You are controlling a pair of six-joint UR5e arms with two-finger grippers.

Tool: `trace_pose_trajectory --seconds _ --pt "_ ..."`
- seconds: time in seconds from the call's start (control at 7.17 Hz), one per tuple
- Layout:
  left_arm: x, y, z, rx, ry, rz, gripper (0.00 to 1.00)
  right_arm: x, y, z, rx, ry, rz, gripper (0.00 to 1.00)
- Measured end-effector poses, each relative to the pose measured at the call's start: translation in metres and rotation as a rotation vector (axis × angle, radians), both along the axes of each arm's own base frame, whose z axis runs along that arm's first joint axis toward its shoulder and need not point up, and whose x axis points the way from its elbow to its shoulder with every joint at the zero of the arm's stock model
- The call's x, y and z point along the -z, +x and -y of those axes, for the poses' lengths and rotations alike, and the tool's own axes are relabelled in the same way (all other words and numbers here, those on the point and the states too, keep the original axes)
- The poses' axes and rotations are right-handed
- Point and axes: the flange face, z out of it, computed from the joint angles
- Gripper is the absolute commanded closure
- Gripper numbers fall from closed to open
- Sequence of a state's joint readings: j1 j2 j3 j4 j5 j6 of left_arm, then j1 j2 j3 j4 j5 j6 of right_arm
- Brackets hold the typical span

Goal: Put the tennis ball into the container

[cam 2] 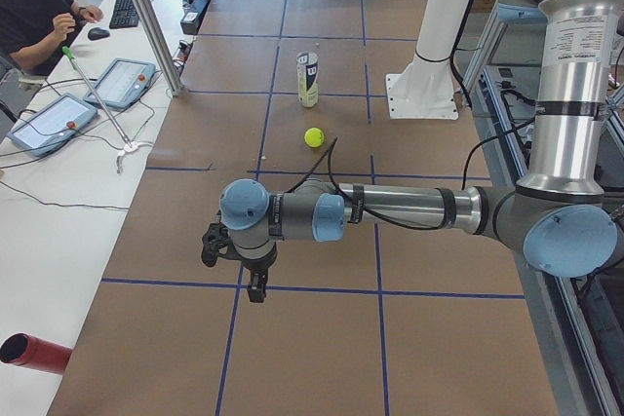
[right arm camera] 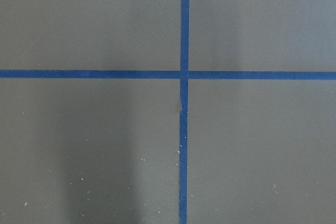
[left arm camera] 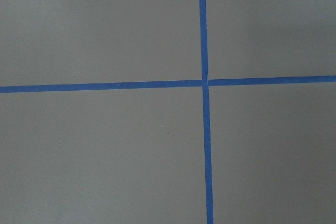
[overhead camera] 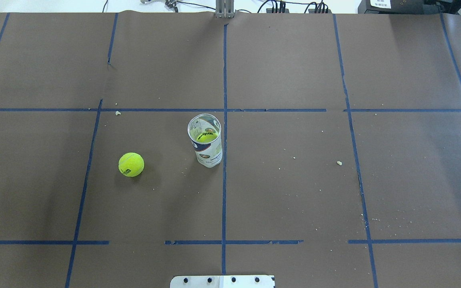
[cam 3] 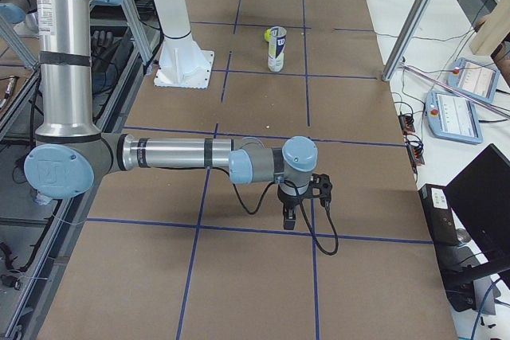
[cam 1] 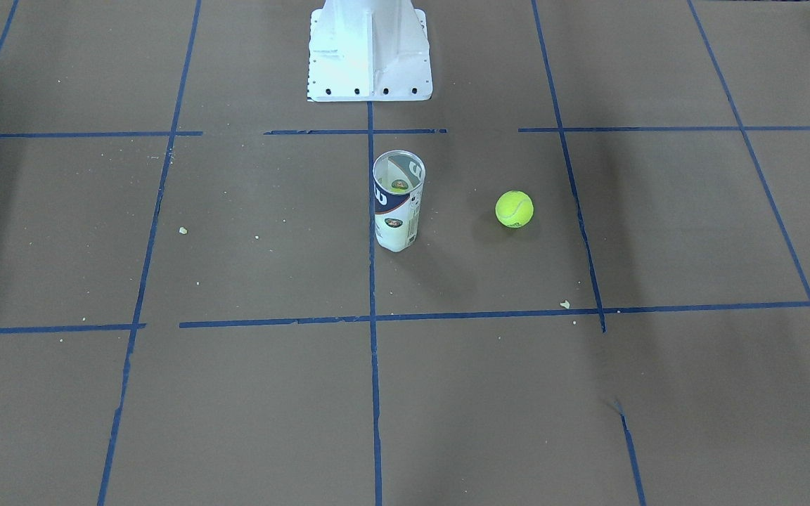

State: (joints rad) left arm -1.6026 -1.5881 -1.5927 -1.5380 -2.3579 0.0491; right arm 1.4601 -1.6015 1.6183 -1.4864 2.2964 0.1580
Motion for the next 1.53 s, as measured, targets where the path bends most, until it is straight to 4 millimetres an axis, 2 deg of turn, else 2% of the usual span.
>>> trace_pose_trajectory --seconds 0.28,0.42,0.56,0.7,0.84,0.98,1.12,1.26,1.53 --pt "0.003 0.001 0.001 0.003 -0.003 0.001 0.00 0.000 0.000 0.000 0.000 0.000 0.000 0.00" --pt "0.014 0.002 0.004 0.016 -0.004 0.002 0.00 0.000 0.000 0.000 0.000 0.000 0.000 0.00" --pt "0.044 0.008 0.010 0.045 -0.013 0.001 0.00 0.000 0.000 0.000 0.000 0.000 0.000 0.00" --pt "0.098 0.029 0.014 0.074 -0.024 -0.005 0.00 0.000 0.000 0.000 0.000 0.000 0.000 0.00" --pt "0.156 0.063 0.011 0.100 -0.036 -0.021 0.00 0.000 0.000 0.000 0.000 0.000 0.000 0.00" --pt "0.205 0.104 0.002 0.119 -0.049 -0.048 0.00 0.000 0.000 0.000 0.000 0.000 0.000 0.00" --pt "0.238 0.146 -0.007 0.135 -0.062 -0.081 0.00 0.000 0.000 0.000 0.000 0.000 0.000 0.00" --pt "0.261 0.188 -0.017 0.152 -0.087 -0.120 0.00 0.000 0.000 0.000 0.000 0.000 0.000 0.00" --pt "0.294 0.274 -0.031 0.196 -0.113 -0.121 0.00 0.000 0.000 0.000 0.000 0.000 0.000 0.00"
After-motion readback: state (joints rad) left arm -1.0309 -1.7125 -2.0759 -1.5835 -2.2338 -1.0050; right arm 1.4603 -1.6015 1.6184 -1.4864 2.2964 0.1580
